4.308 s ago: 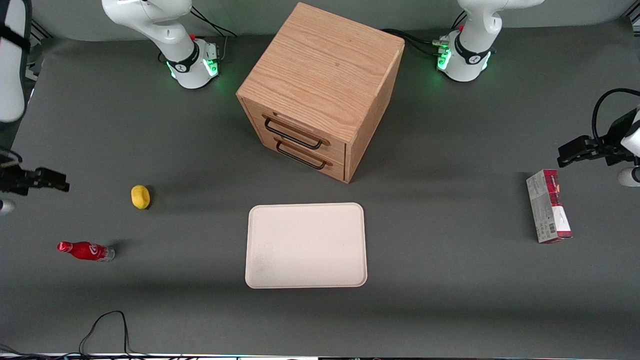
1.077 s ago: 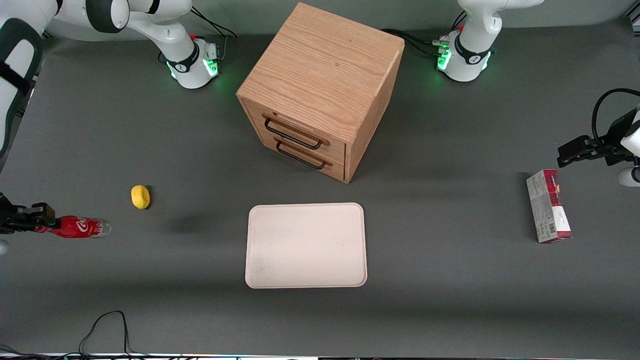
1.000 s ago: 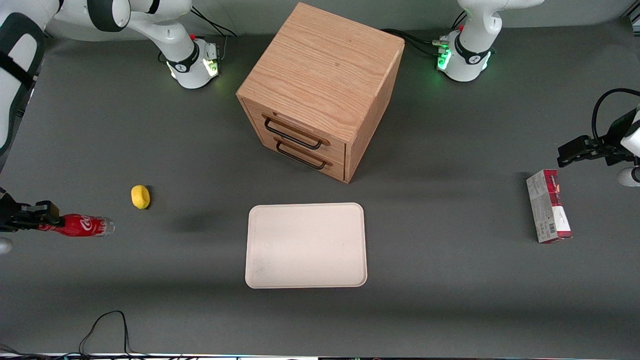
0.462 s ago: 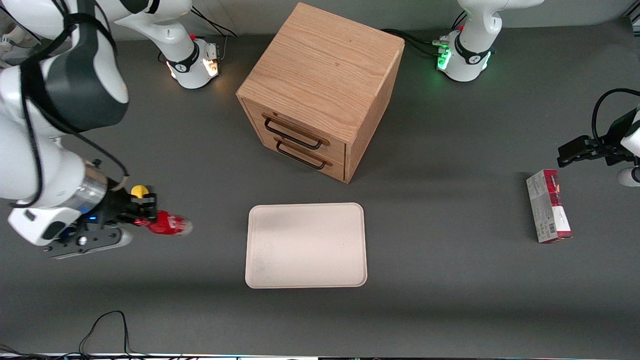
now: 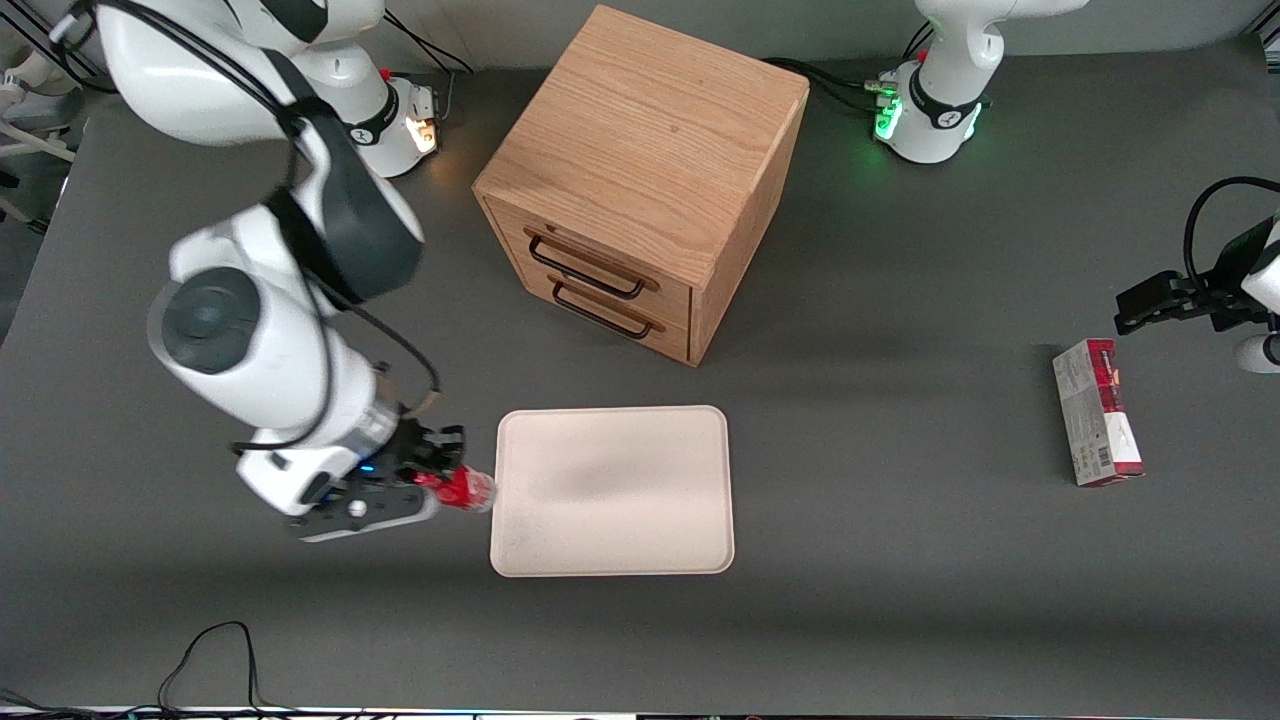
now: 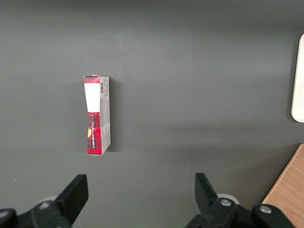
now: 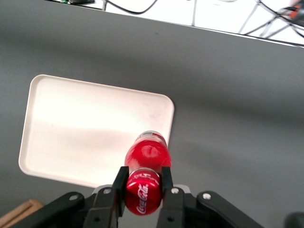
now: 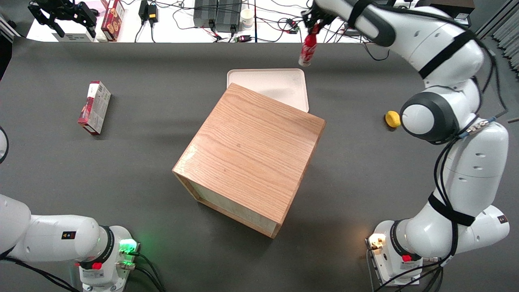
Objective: Place coke bottle on tray
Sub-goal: 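Carry the held bottle over to the cream tray with the right gripper, then lower the bottle onto the tray and open the right gripper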
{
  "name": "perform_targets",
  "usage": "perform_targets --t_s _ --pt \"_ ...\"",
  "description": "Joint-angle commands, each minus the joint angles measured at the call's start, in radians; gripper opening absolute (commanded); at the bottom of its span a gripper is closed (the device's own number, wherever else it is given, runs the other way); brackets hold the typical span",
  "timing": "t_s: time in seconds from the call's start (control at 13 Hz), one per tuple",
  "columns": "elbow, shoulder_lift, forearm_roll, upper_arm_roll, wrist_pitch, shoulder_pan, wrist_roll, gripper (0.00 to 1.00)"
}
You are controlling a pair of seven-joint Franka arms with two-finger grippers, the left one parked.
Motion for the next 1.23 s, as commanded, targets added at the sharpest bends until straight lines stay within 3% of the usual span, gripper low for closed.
perform_targets --t_s 0.0,0.31,0.77,0.85,0.92,1.15 --pt "-0.045 0.051 -0.051 0.028 0.121 -0.007 0.029 0.14" --pt "-0.127 0.1 -0.12 0.024 0.228 -0.008 0.029 0.16" --pt "-0.131 0.133 -0.124 0.023 0.243 -0.011 0.029 0.22" --pt "-0.131 0.134 -0.124 0.023 0.243 -0.011 0.029 0.37" --pt "-0.13 0.139 -0.124 0.021 0.249 -0.011 0.029 0.99" --pt "-0.15 0.133 -0.122 0.02 0.271 -0.019 0.03 1.0"
